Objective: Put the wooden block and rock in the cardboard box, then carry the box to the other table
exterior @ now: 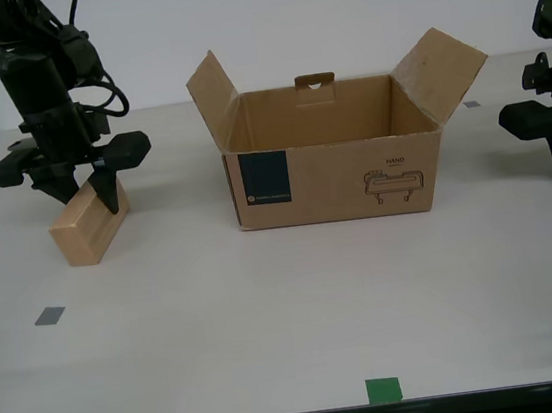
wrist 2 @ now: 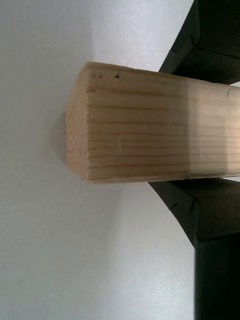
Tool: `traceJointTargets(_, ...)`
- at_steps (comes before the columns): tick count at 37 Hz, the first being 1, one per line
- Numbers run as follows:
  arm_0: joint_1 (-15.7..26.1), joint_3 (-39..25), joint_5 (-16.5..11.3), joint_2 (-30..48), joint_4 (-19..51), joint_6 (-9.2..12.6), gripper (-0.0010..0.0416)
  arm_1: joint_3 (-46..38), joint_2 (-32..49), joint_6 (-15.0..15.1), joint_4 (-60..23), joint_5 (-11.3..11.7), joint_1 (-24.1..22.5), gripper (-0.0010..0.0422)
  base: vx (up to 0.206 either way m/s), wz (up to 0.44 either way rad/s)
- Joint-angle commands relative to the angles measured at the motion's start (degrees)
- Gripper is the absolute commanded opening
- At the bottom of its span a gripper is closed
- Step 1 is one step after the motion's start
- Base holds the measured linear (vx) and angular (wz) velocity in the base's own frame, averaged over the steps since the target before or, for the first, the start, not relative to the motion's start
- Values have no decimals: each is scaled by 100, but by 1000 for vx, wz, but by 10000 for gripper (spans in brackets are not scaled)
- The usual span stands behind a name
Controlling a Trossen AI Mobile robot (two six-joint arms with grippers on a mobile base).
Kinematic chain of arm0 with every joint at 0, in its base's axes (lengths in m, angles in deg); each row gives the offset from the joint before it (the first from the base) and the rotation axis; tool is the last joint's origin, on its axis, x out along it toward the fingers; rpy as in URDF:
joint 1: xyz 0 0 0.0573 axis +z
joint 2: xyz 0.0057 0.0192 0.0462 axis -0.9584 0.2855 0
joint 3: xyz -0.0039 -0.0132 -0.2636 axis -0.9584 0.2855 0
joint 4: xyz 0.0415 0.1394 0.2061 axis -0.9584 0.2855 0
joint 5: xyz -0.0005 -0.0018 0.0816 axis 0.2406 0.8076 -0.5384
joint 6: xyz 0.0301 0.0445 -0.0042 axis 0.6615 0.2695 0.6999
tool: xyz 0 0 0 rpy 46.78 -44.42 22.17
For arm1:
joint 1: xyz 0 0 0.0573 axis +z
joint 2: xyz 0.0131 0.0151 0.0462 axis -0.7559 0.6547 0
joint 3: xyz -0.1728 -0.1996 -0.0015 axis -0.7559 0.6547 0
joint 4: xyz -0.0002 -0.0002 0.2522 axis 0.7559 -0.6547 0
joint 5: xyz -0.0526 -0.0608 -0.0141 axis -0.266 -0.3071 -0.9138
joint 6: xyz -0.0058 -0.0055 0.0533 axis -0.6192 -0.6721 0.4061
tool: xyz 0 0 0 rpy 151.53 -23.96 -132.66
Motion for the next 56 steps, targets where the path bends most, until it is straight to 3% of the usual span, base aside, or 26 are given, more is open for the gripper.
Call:
traceJointTargets(1, 4, 9, -61, -4, 9, -15, 127, 0, 2, 4, -7, -46, -4, 43, 0, 0)
traceJointTargets(7, 7, 9, -61, -4, 7, -13, 60, 0, 2, 4, -7, -46, -4, -6, 0, 0)
traceJointTargets(13, 9, 9, -61, -4, 7, -13, -5, 0, 2, 2, -7, -44, -4, -3, 0, 0)
traceJointTargets(36, 31, 9, -63, -105, 138, -11, -1, 0, -15, 2, -15, -44, -4, -1, 0, 0)
traceJointTargets(56, 39, 9, -63, -1134, 533, 42, -1, -166, -328, 2, -227, -44, -7, -1, 0, 0)
